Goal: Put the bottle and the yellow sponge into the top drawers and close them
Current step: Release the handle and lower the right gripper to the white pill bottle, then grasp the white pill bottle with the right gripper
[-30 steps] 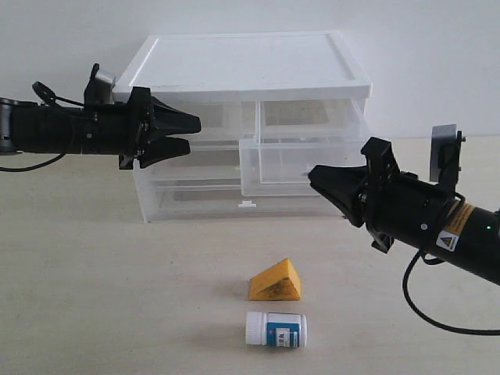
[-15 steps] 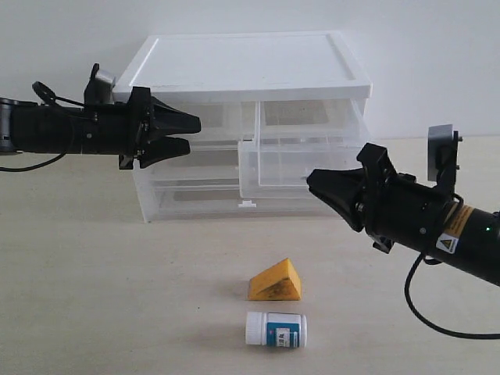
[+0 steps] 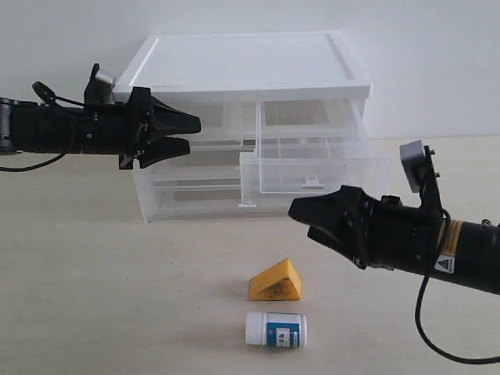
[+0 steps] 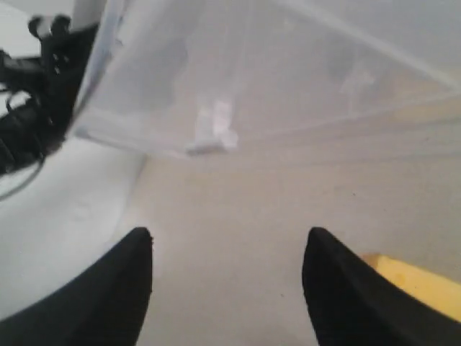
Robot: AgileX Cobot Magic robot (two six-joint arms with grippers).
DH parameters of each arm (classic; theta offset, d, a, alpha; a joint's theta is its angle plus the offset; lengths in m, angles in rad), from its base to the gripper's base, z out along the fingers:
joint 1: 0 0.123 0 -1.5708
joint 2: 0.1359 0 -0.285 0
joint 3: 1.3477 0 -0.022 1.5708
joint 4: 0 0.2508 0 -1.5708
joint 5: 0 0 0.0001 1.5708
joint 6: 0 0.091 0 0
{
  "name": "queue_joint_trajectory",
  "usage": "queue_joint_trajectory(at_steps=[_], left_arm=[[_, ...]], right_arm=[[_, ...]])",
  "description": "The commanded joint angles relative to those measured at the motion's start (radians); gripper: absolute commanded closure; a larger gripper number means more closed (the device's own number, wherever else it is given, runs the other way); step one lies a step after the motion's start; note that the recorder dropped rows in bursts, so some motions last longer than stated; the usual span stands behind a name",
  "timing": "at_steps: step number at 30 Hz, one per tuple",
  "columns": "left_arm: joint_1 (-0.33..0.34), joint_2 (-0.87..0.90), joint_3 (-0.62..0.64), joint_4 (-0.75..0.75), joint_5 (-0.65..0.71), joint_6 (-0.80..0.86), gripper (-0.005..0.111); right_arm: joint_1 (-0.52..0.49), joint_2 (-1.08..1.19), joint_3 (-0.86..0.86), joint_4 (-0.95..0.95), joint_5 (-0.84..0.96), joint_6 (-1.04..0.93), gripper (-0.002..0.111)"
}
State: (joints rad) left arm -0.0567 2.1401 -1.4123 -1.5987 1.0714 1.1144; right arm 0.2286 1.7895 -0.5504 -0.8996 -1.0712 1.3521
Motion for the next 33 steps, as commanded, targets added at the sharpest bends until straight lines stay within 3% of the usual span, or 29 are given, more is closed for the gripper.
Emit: queue_joint_trajectory(at_steps=[1, 4, 12, 22, 29, 33], left_arm=[[0.007, 0.012, -0.008, 0.023, -0.164, 0.037, 0.049], [0.007, 0.012, -0.008, 0.027, -0.164, 0.037, 0.049], [0.005, 0.012, -0.008, 0.041, -0.156, 0.037, 0.049], [0.005, 0.012, -0.008, 0.049, -0.156, 0.037, 0.049], [0.005, 0.012, -0.008, 0.049, -0.156, 0.037, 0.049], [0.005, 0.012, -0.008, 0.049, -0.156, 0.037, 0.049]], right_arm=[[0.001, -0.015, 0.004, -0.206, 0.094, -0.152, 0.053], [0.001, -0.015, 0.004, -0.391, 0.120, -0.276, 0.053], [0.023, -0.011, 0.004, -0.393, 0.138, -0.575, 0.053], [0.214, -0.011, 0.004, -0.138, 0.390, -1.012, 0.053], [0.222, -0.005, 0.004, -0.006, 0.498, -1.108, 0.053], [0.222, 0.031, 0.002, -0.008, 0.467, -1.116, 0.053]])
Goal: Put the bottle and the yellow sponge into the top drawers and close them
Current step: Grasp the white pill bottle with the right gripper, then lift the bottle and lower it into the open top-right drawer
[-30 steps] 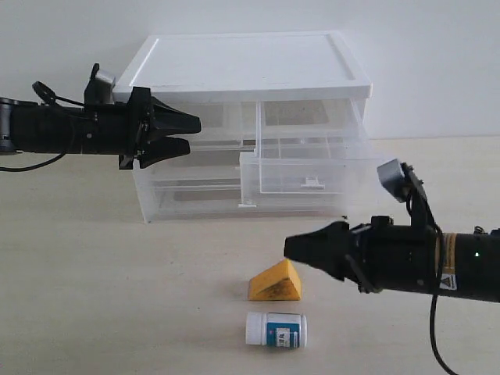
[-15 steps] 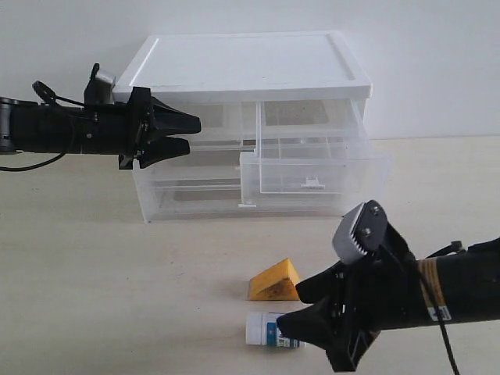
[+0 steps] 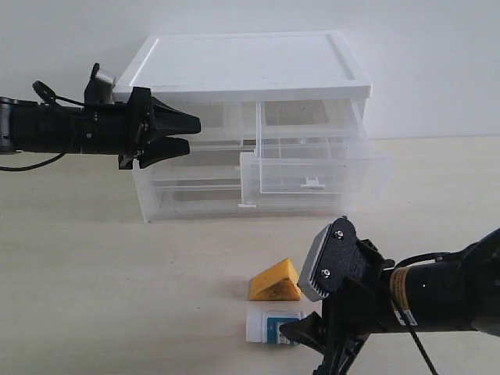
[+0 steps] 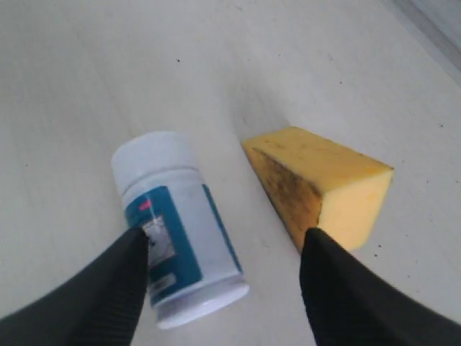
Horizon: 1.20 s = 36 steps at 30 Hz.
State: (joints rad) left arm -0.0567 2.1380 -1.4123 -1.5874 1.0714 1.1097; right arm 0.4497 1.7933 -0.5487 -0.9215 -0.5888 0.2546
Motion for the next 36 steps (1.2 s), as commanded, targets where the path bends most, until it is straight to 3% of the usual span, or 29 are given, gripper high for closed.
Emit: queue_joint_trajectory(at_steps=[1, 9, 14, 21, 23, 28, 36], left_arm=[[0.005, 0.014, -0.008, 0.037, -0.156, 0.041, 0.049], [0.005, 0.014, -0.008, 0.044, -0.156, 0.030, 0.049], [0.005, 0.014, -0.008, 0.044, -0.156, 0.030, 0.049], [0.005, 0.014, -0.008, 0.044, -0.156, 0.030, 0.049], [0.005, 0.014, -0.008, 0.044, -0.156, 0.030, 0.049], [0.005, 0.014, -0.008, 0.044, -0.156, 0.030, 0.049], [0.005, 0.014, -0.008, 0.044, -0.156, 0.030, 0.049]], right_arm=[[0.001, 0.039, 0.000, 0.013, -0.026, -0.023, 0.053], [0.004, 0.083, -0.003, 0.005, -0.057, -0.028, 0.053], [0.059, 0.083, -0.003, -0.009, -0.045, -0.025, 0.053], [0.143, 0.083, -0.038, -0.003, 0.123, -0.021, 0.054], [0.151, 0.083, -0.040, -0.003, 0.124, -0.021, 0.063], [0.151, 0.069, -0.050, -0.003, 0.157, 0.001, 0.106], [0.151, -0.085, -0.053, -0.003, 0.196, 0.131, 0.108]])
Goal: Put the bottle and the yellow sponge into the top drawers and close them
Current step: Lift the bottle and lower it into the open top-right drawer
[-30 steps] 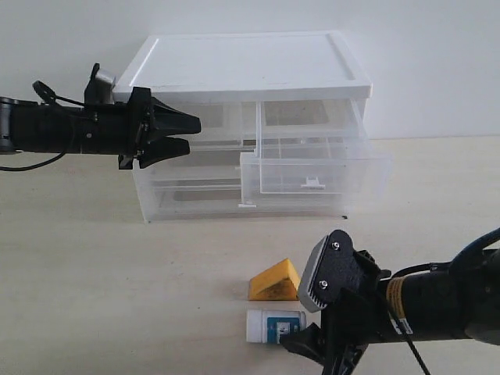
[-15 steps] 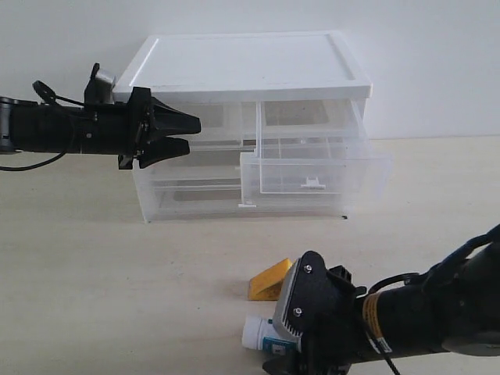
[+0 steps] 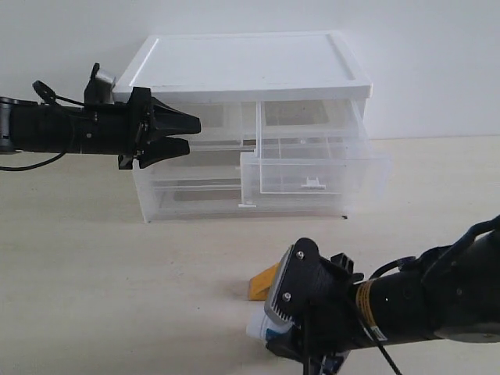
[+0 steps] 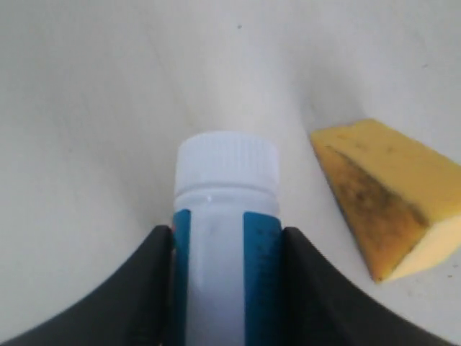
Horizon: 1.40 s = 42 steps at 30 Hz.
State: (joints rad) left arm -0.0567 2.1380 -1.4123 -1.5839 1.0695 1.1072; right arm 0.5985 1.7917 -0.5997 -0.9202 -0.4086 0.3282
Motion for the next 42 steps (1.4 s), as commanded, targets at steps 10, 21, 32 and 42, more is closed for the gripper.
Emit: queue_joint_trajectory(at_steps=[10, 21, 32, 42], left_arm=[[0.005, 0.014, -0.008, 0.038, -0.155, 0.033, 0.049], [0.005, 0.014, -0.008, 0.038, -0.155, 0.035, 0.049], [0.005, 0.014, -0.008, 0.038, -0.155, 0.035, 0.049], [0.005, 0.014, -0.008, 0.034, -0.155, 0.035, 0.049]], right_arm=[[0.002, -0.285, -0.002, -0.010, -0.077, 0.134, 0.108], [0.000, -0.413, -0.147, 0.288, 0.016, 0.080, 0.108], [-0.033, -0.373, -0.370, 0.543, 0.247, 0.020, 0.108], [-0.129, -0.266, -0.388, 0.737, 0.248, 0.028, 0.097]])
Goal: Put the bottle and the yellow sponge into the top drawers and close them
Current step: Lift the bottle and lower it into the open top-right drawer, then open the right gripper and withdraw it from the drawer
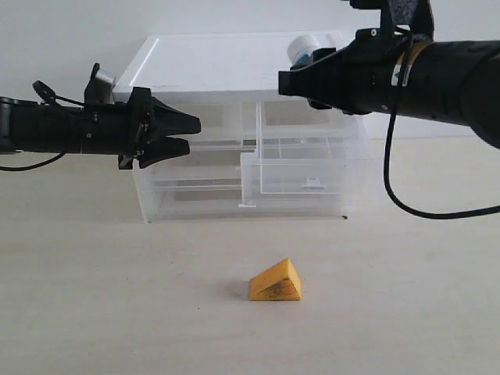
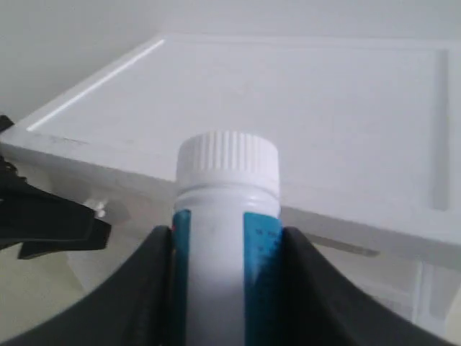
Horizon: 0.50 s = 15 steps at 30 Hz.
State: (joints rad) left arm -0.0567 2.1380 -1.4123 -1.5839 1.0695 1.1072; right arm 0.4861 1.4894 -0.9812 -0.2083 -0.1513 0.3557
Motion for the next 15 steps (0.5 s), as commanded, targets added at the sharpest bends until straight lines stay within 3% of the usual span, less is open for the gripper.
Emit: queue_joint_trajectory(at_steps=[1, 6, 15], left_arm=[[0.005, 0.014, -0.008, 0.034, -0.155, 0.035, 0.049], [0.005, 0.014, -0.008, 0.034, -0.155, 0.037, 0.049], [0.005, 0.014, -0.008, 0.034, -0.157, 0.037, 0.049]], right_arm=[[-0.016, 0.048, -0.007, 0.030, -0.015, 0.001, 0.090], [-0.016, 0.073, -0.007, 0.042, -0.045, 0.001, 0.055], [-0.016, 0.072, -0.007, 0.042, -0.030, 0.042, 0.055]])
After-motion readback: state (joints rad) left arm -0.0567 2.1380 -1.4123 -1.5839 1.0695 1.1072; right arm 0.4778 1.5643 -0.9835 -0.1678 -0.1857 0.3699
